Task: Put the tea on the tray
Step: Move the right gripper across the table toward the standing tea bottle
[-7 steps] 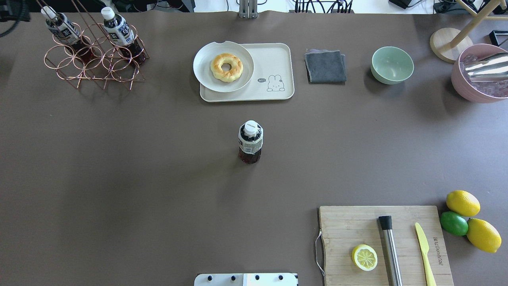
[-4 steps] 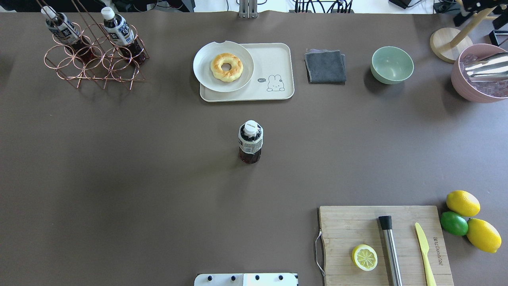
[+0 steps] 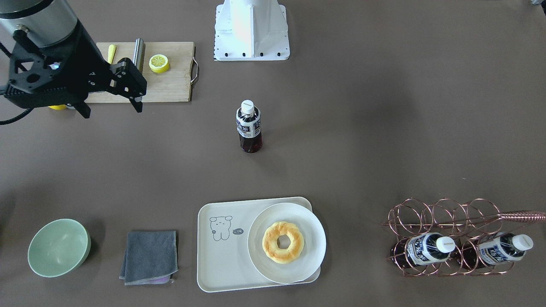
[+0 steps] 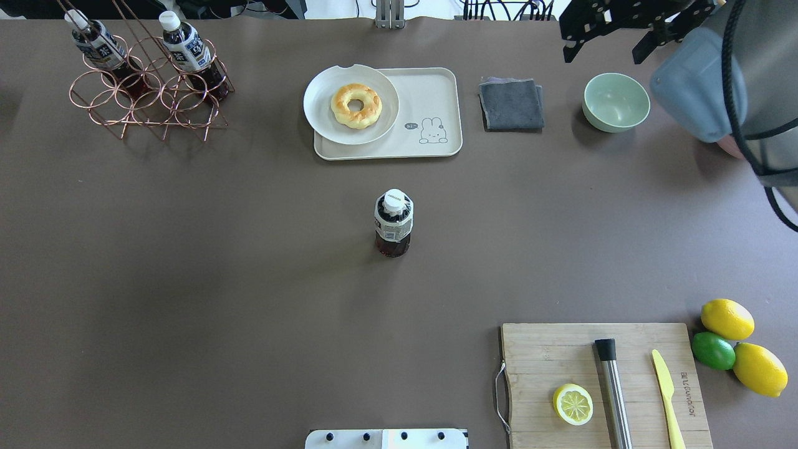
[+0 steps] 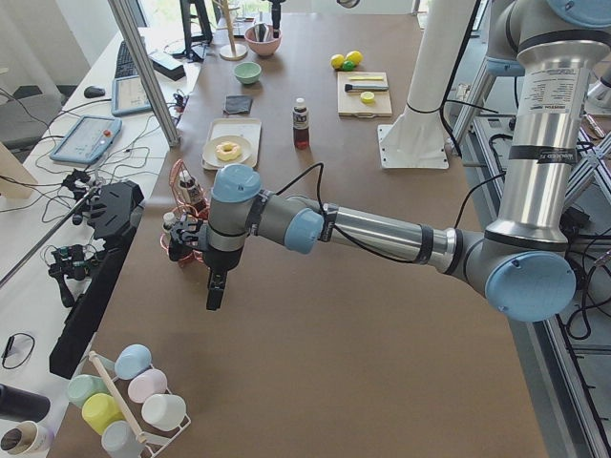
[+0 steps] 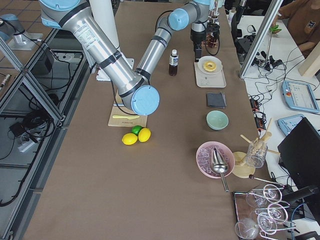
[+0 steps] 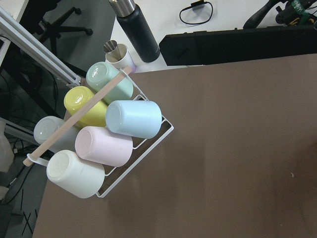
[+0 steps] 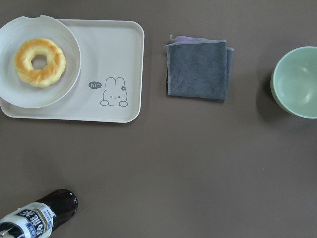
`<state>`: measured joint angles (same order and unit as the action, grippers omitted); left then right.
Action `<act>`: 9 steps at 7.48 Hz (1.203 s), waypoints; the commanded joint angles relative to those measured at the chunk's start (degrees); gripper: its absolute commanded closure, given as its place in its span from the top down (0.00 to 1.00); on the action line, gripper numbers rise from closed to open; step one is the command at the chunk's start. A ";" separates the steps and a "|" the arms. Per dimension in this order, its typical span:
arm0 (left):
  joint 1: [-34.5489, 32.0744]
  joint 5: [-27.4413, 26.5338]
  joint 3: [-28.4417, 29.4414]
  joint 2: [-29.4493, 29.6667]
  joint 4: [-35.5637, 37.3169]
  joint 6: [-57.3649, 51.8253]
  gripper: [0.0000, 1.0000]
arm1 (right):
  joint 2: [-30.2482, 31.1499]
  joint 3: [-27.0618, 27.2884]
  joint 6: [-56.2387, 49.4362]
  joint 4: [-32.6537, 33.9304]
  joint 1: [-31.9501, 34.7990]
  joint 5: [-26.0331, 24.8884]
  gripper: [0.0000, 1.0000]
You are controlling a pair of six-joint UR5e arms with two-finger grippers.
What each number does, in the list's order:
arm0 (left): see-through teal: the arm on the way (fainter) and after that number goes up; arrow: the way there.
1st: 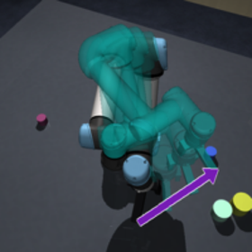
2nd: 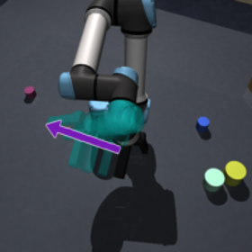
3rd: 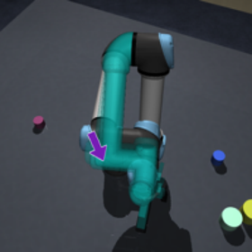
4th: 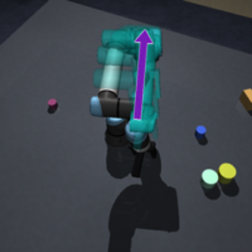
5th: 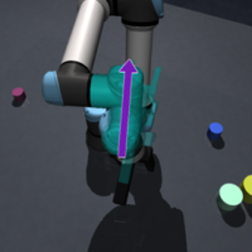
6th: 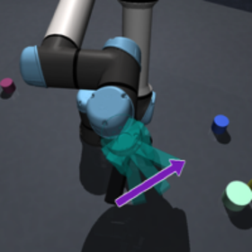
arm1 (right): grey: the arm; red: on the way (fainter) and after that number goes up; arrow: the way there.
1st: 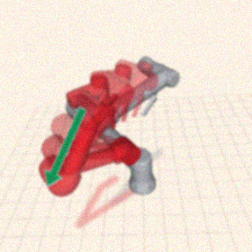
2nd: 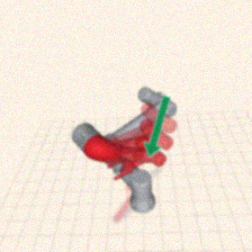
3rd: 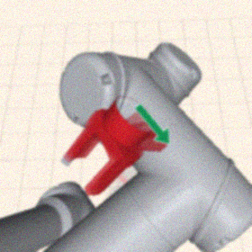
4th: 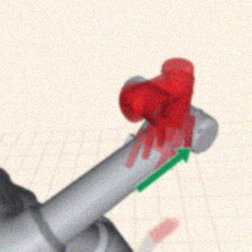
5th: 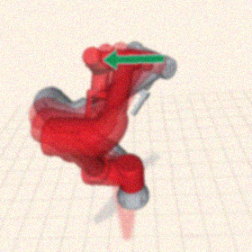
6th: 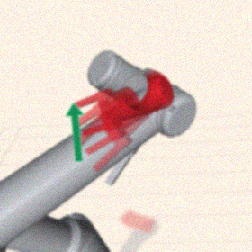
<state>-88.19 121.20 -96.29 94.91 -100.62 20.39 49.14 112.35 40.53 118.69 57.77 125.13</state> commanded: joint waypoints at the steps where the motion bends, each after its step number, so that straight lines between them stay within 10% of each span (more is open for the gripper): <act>1: -0.06 9.65 3.56 0.19 1.72 -0.18 0.97 | 3.14 2.16 0.68 -4.94 -5.02 -2.16 1.00; 9: -3.66 13.98 4.35 0.80 10.62 -15.82 0.97 | -10.44 -7.66 16.74 -5.31 -17.76 -11.81 1.00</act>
<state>-91.83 135.24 -92.05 95.64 -89.78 4.62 43.41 107.80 51.43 113.42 44.01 117.12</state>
